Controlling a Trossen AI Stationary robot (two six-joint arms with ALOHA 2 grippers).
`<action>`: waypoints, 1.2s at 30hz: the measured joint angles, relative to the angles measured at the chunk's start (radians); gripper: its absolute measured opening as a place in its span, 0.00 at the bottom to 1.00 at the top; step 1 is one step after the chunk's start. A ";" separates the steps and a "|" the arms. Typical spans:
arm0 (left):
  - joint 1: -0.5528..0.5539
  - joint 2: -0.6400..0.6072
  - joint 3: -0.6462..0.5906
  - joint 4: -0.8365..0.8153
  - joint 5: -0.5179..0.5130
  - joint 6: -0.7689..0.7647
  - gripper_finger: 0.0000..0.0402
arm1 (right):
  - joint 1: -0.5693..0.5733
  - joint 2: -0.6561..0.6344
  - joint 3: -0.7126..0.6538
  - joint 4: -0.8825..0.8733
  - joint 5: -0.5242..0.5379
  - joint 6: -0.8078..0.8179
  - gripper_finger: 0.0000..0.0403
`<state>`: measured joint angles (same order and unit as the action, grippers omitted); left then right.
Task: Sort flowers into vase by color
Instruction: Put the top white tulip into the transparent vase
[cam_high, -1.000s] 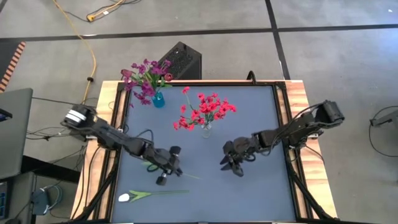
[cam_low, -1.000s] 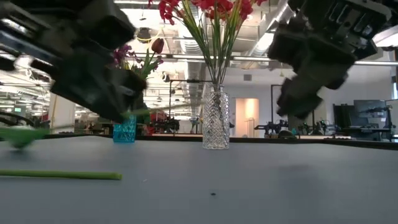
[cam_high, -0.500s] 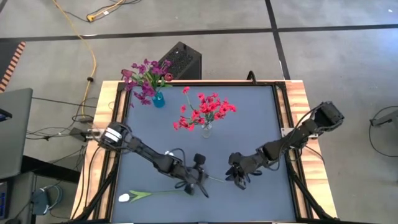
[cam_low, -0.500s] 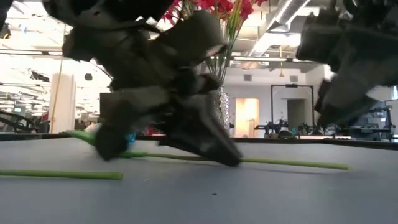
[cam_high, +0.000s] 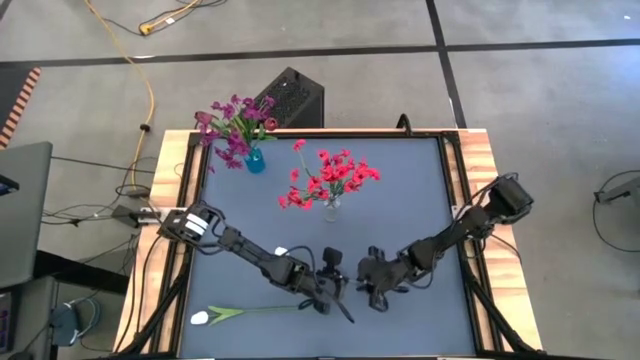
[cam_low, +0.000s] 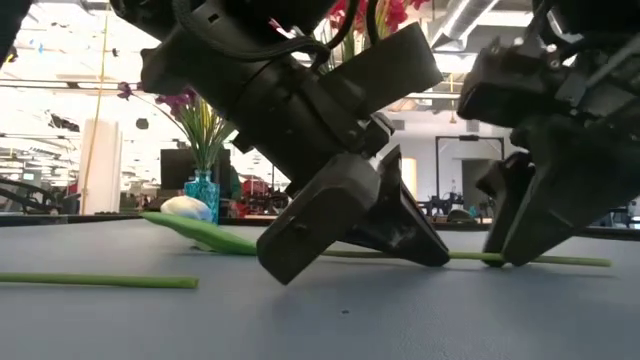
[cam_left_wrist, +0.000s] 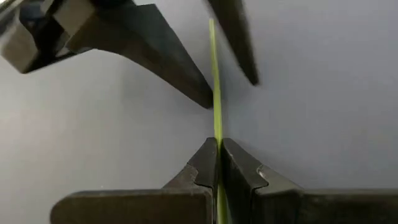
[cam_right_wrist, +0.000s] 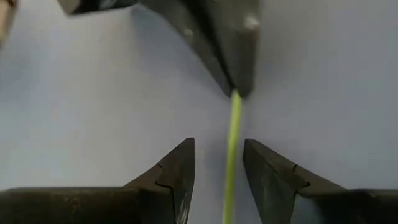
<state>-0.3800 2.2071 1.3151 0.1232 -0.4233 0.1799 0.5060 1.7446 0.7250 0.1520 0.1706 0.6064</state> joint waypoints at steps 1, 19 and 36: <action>0.002 -0.001 0.000 -0.001 0.002 -0.007 0.00 | 0.003 0.021 0.023 -0.023 0.017 -0.037 0.41; 0.004 -0.008 -0.002 0.041 -0.003 0.027 0.03 | 0.025 0.012 0.148 -0.354 0.057 -0.037 0.05; -0.008 -0.430 -0.331 0.140 0.003 -0.061 0.32 | 0.059 -0.114 0.042 -0.427 -0.032 -0.039 0.11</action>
<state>-0.3882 1.7768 0.9839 0.2635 -0.4206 0.1189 0.5647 1.6305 0.7673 -0.2746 0.1390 0.5671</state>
